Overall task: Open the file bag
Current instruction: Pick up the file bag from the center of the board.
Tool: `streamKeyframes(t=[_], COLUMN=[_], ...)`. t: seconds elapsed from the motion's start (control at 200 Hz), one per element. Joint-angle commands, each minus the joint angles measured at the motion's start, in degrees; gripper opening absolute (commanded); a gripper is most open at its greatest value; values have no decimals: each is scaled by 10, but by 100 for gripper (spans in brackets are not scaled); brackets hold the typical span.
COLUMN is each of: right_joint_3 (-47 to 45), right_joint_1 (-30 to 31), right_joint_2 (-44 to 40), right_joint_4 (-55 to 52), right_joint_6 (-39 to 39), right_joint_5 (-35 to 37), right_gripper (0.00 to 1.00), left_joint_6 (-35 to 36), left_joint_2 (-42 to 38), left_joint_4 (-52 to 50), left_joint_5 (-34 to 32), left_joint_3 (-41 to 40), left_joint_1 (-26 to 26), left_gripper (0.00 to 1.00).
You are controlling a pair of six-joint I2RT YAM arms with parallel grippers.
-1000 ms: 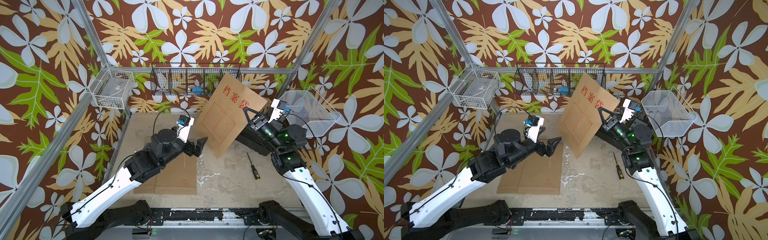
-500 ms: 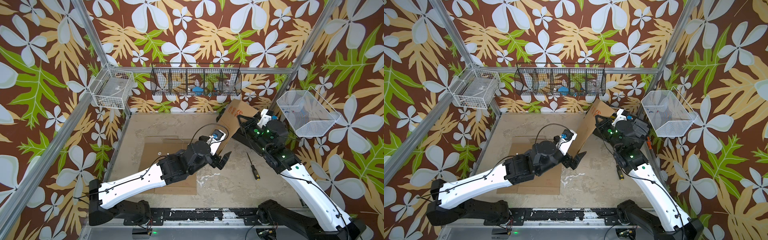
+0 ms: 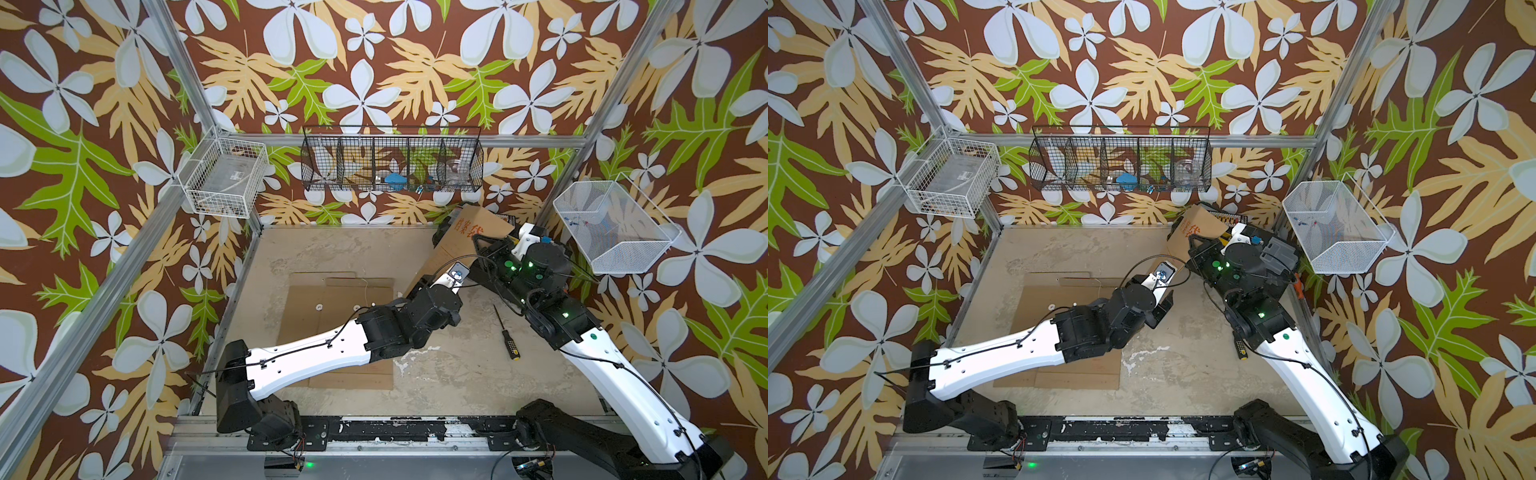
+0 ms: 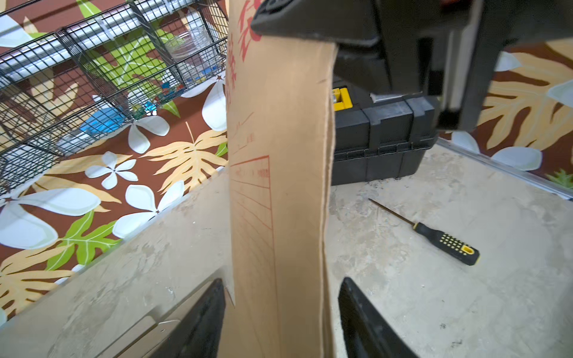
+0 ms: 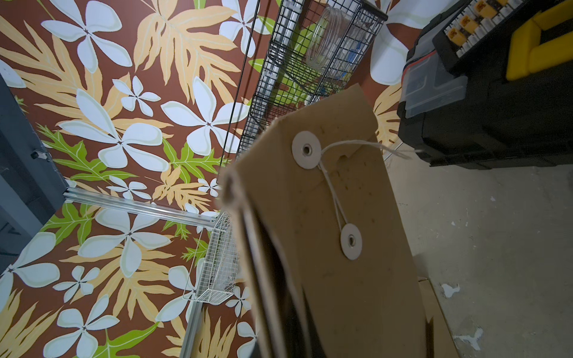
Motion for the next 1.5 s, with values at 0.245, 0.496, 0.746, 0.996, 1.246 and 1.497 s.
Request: streamKeyframes(t=[0.245,0.496,0.746,0.996,1.246,1.497], right_joint_3=[0,-6,-9,-35,-111,-133], right_joint_1=[2,3,2,2,1,1], right_joint_2=[-1,3,0,-39,-87,-82], right_joint_4=[20,36,57,77,98,98], right_joint_6=[6,14,-11,-117,-243,-426], right_joint_5=[3,-8,-11,31,62,-23], right_gripper=[0,4,56,100,100,100], left_joint_6=[9,2,-5,-40,-71,-114], left_joint_2=[2,1,-12,-40,-93,-144], left_joint_4=[-22,-22,-14,-9,-6,17], left_joint_5=[-15,-10,-20,56,174,336], left_joint_3=[11,4,-10,-31,-45,-70], left_joint_1=[-4,-4,-4,45,105,178], left_gripper=[18,0,0,0,0,0])
